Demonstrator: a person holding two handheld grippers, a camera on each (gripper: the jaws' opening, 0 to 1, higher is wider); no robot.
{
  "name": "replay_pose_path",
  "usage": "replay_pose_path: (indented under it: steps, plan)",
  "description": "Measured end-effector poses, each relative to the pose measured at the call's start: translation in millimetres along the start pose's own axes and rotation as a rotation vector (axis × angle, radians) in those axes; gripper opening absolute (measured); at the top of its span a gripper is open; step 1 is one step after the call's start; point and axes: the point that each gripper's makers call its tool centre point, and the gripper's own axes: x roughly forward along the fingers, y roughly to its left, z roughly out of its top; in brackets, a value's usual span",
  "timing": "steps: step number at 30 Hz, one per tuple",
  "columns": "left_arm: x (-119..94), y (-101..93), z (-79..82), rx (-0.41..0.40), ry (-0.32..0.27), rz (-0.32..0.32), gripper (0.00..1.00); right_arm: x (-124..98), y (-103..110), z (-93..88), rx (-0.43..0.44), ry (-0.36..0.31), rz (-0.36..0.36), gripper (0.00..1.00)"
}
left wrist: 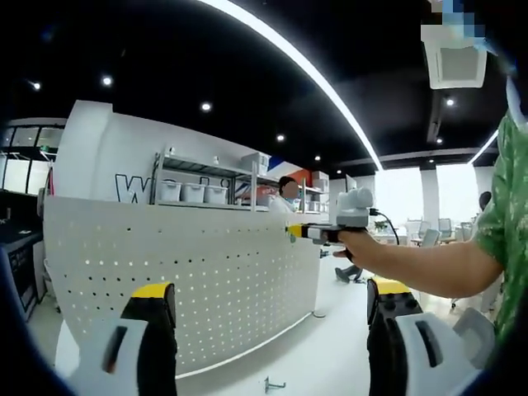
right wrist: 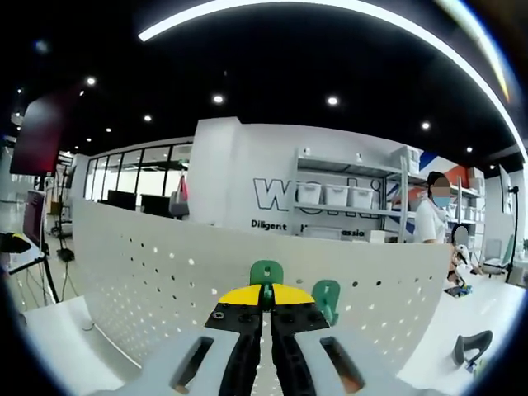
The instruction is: Insert the hook assembly into the mounting plate slot until the hook locks in place.
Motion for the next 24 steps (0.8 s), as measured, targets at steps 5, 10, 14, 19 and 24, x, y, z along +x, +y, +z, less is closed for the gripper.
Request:
replay_pose_path:
  steps: [5,10,14,19,24]
  plan:
    - [1,1.4,0.0,0.000,-0.003,-0.003,0.99,4,0,-0.7,-0.003,0.000,-0.002,0.01]
    - [1,2.8,-0.7,0.001,-0.001,-0.003,0.99,6,-1,-0.9,0.005,-0.005,-0.010,0.01]
    - [2,4.1,-1.0,-0.001,-0.003,-0.002,0.98,9,0,-2.7,0.012,-0.006,-0.012,0.01]
    - [3,4.7,-1.6,-0.002,-0.002,-0.004,0.98,10,-2,-3.3,0.015,-0.011,-0.021,0.01]
    - [3,5.0,-2.8,-0.002,0.003,-0.005,0.97,11,-3,-4.9,0.021,-0.012,-0.023,0.01]
